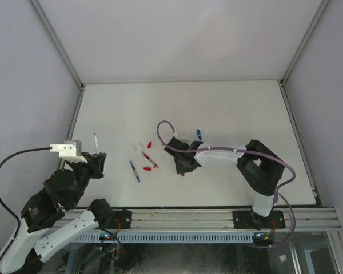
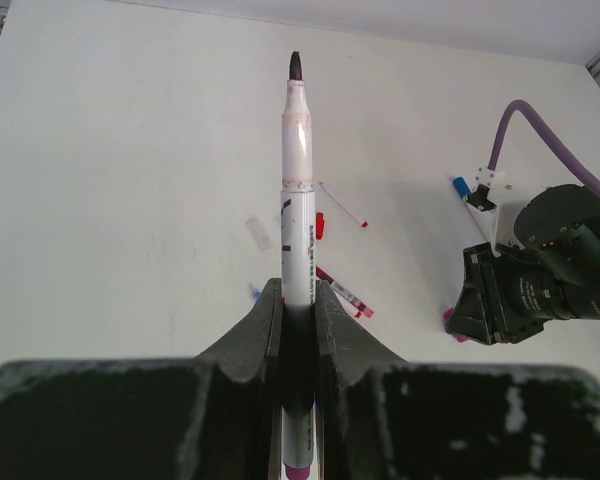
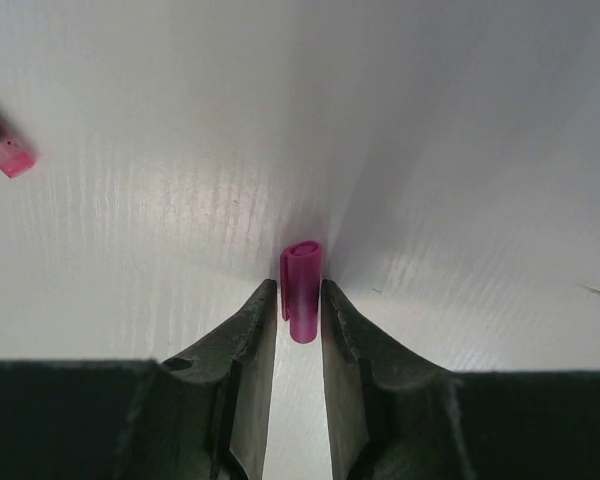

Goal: Insert the pens into the pen caps
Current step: Move the pen cap to the center of the board, then pick up the pen cap from the center of the board.

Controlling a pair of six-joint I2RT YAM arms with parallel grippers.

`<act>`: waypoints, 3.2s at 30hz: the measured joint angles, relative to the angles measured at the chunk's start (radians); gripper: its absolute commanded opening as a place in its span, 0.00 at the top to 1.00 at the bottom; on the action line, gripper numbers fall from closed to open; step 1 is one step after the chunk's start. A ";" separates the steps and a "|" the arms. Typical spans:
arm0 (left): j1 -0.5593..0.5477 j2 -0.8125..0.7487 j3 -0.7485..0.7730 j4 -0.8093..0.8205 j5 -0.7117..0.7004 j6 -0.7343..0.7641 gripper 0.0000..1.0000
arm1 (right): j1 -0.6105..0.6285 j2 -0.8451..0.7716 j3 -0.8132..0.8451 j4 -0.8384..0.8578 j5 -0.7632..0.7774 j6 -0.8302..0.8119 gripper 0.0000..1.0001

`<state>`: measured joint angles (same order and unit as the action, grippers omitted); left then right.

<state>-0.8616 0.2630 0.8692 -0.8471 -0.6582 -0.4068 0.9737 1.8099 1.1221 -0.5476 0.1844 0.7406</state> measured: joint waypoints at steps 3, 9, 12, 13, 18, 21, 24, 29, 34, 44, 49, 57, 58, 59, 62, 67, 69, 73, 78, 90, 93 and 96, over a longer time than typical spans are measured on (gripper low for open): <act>0.000 0.000 0.000 0.000 0.000 0.000 1.00 | 0.002 0.016 0.021 -0.013 0.003 0.000 0.76; 0.000 0.000 0.000 0.000 0.000 0.000 1.00 | 0.002 0.027 0.037 -0.024 0.001 -0.001 0.79; 0.000 0.002 0.000 0.000 0.002 0.000 1.00 | 0.001 0.029 0.039 -0.029 0.001 -0.003 0.81; 0.000 0.004 0.000 0.000 0.003 0.000 1.00 | 0.001 0.029 0.039 -0.031 0.001 -0.003 0.83; 0.000 0.019 0.000 0.003 0.008 0.000 1.00 | -0.005 0.034 0.047 -0.042 -0.001 -0.006 0.87; 0.000 0.035 0.000 0.010 0.010 0.000 1.00 | -0.010 0.034 0.048 -0.043 -0.002 -0.008 0.90; 0.000 0.060 0.000 0.014 0.019 -0.002 1.00 | -0.013 0.034 0.048 -0.043 -0.002 -0.012 0.96; 0.000 0.086 -0.024 0.039 0.054 -0.019 0.99 | -0.018 0.033 0.048 -0.043 -0.003 -0.024 1.00; 0.000 0.087 -0.050 0.053 0.068 -0.032 0.99 | -0.018 0.026 0.047 -0.055 0.014 -0.033 1.00; 0.000 0.148 -0.057 0.102 0.109 -0.047 0.95 | -0.026 -0.082 -0.026 -0.042 0.031 -0.074 1.00; 0.000 0.177 -0.085 0.133 0.141 -0.055 1.00 | -0.032 -0.110 -0.058 0.012 0.012 -0.095 1.00; 0.000 0.196 -0.106 0.161 0.177 -0.068 1.00 | -0.067 -0.239 -0.201 0.145 -0.059 -0.098 1.00; 0.000 0.204 -0.106 0.166 0.188 -0.070 1.00 | -0.077 -0.260 -0.220 0.168 -0.070 -0.098 1.00; 0.000 0.216 -0.106 0.172 0.195 -0.071 1.00 | -0.088 -0.283 -0.241 0.193 -0.084 -0.096 1.00; 0.000 0.271 -0.106 0.186 0.222 -0.072 1.00 | -0.109 -0.334 -0.287 0.251 -0.112 -0.090 1.00; -0.002 0.337 -0.131 0.235 0.274 -0.082 1.00 | -0.125 -0.425 -0.367 0.330 -0.119 -0.072 1.00; -0.008 0.340 -0.161 0.266 0.299 -0.089 1.00 | -0.129 -0.467 -0.403 0.360 -0.117 -0.058 1.00; -0.042 0.353 -0.209 0.329 0.334 -0.102 1.00 | -0.129 -0.539 -0.455 0.404 -0.098 -0.019 1.00; -0.110 0.407 -0.230 0.429 0.352 -0.108 1.00 | -0.097 -0.600 -0.473 0.437 -0.013 0.024 1.00; -0.171 0.474 -0.291 0.622 0.393 -0.109 1.00 | 0.024 -0.710 -0.473 0.499 0.172 0.122 1.00; -0.171 0.477 -0.298 0.653 0.407 -0.107 1.00 | 0.050 -0.724 -0.473 0.534 0.203 0.142 1.00; -0.171 0.476 -0.303 0.673 0.422 -0.106 1.00 | 0.073 -0.737 -0.473 0.573 0.230 0.162 1.00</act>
<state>-1.0325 0.7395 0.5663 -0.1745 -0.2363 -0.5125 1.0466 1.0733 0.6495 0.0250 0.4149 0.9028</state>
